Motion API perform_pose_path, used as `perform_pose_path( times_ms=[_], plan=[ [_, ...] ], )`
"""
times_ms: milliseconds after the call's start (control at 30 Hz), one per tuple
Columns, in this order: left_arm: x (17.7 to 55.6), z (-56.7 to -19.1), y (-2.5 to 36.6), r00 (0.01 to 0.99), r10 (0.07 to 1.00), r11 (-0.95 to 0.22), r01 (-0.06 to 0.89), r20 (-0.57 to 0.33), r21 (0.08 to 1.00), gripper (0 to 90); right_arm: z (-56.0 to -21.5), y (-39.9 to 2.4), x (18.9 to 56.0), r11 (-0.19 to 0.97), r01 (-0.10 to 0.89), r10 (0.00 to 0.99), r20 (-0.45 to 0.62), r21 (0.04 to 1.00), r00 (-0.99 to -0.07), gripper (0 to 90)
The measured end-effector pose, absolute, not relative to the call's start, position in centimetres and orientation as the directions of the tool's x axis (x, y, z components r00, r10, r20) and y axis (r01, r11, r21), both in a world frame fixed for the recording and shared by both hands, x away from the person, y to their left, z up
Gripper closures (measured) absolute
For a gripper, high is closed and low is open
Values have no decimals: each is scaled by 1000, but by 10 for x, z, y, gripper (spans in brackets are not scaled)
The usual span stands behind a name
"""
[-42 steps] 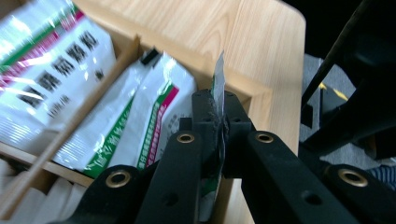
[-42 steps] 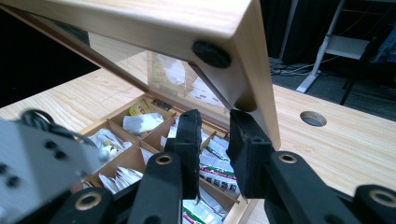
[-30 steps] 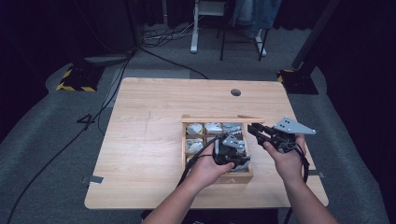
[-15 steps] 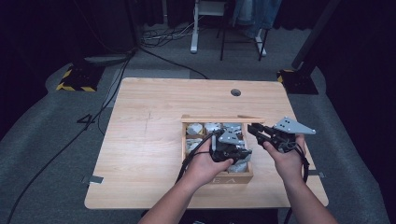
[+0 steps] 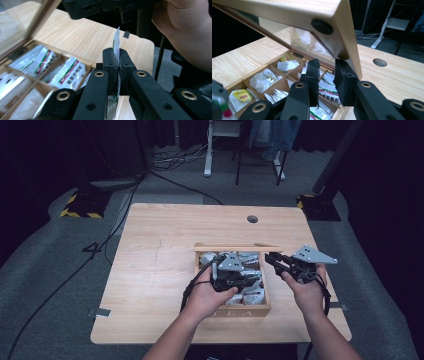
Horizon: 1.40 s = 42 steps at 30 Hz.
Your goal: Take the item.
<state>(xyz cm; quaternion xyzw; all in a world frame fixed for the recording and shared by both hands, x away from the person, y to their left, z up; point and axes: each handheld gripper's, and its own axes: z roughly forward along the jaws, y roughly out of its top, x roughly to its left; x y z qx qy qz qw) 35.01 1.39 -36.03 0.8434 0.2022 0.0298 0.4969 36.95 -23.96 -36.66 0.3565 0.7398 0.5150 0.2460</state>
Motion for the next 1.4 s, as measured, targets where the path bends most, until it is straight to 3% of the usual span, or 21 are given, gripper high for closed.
perform_pose_path(
  times_ms=[933,1400],
  plan=[
    [328,-350,121,857,505,-381,326,-100,865,872,-369,-238,367,217,286,791,3,933,-612,738],
    [332,-361,174,791,602,-358,390,-109,849,872,-368,-242,365,208,285,792,10,936,-611,738]
  ],
)
